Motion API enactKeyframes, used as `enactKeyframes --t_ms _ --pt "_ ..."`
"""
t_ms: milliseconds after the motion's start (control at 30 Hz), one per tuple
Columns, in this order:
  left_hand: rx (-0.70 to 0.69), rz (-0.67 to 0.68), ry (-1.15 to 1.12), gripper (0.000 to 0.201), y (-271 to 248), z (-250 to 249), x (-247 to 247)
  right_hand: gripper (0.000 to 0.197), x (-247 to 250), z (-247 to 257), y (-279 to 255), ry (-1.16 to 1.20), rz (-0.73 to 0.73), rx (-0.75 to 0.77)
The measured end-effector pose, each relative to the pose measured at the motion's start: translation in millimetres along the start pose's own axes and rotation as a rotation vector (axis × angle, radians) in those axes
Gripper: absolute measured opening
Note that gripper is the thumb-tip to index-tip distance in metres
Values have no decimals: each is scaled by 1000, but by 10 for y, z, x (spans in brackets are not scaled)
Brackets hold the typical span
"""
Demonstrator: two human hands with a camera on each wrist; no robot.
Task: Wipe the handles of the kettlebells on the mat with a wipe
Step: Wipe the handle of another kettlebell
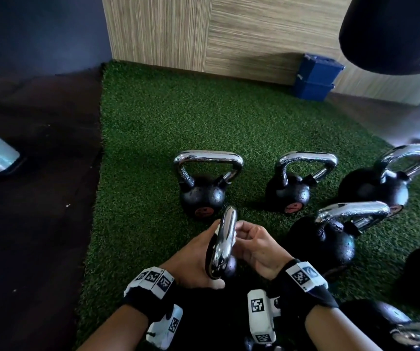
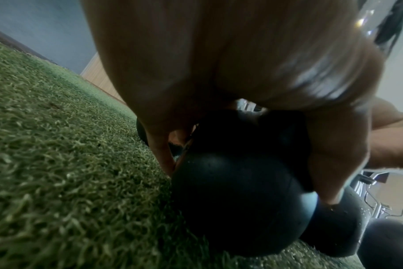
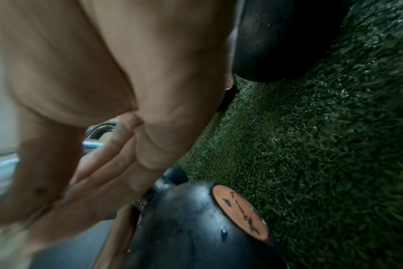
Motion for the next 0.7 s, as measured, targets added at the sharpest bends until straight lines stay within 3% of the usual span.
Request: enactKeyframes --t_ms 67,167,333,567,700 --pt "3 -13 -10 126 3 -3 -2 13 7 39 -22 -15 -35 48" --pt "-11 -28 0 122 -34 0 -17 22 -11 90 -26 -84 -46 94" --pt "-13 -12 21 122 -60 79 -43 24 44 127 62 -420 -322 231" --pt "25 -17 34 117 -74 102 -65 23 38 179 67 -695 -451 227" --pt "104 -2 -61 131 -78 109 -43 24 -7 150 103 -651 -537 127"
Point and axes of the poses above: each hand's wrist, its own y-axis towards the middle knuckle, its own x-axis out of the back of the hand, z = x × y, the point moved 3 cm from there along y, towards the middle knuckle, and after that the axes turned 3 degrees about x, right-handed, at the moved point
